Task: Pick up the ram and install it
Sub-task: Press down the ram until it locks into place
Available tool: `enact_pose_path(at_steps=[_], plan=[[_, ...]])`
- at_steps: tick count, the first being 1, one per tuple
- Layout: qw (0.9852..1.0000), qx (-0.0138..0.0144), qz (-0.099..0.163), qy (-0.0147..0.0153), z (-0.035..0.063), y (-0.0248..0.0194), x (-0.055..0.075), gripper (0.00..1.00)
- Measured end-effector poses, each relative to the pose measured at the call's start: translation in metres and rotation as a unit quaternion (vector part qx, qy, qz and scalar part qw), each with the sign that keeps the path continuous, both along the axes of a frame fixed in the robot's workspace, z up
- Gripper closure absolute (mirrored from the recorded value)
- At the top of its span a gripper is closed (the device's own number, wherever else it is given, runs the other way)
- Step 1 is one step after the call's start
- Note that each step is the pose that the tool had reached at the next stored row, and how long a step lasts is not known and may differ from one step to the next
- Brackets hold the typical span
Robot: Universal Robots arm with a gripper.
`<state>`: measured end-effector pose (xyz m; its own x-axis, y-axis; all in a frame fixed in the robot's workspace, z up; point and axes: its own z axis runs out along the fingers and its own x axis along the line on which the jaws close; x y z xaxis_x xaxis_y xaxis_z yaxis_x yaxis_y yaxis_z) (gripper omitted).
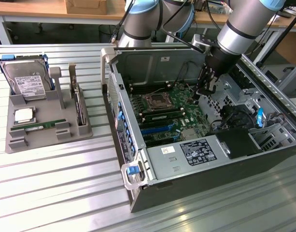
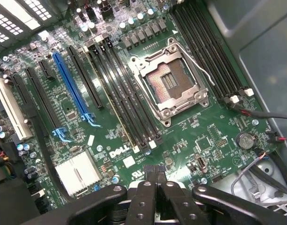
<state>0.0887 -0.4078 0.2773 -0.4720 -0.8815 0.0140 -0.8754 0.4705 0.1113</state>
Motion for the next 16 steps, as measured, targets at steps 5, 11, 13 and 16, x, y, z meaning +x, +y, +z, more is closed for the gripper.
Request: enact_pose_path(at_steps=[5, 11, 13, 16], plan=[[0.9999, -0.0002, -0.012, 0.0000, -0.0003, 0.0000, 0.0000, 0.89], [0.9997, -0.0002, -0.025, 0.0000, -0.0008, 0.0000, 0.0000, 0.89], [0.9996, -0.0003, -0.030, 0.0000, -0.0009, 0.0000, 0.0000, 0.89], [0.9993, -0.0004, -0.039, 0.0000, -0.0012, 0.0000, 0.0000, 0.89]])
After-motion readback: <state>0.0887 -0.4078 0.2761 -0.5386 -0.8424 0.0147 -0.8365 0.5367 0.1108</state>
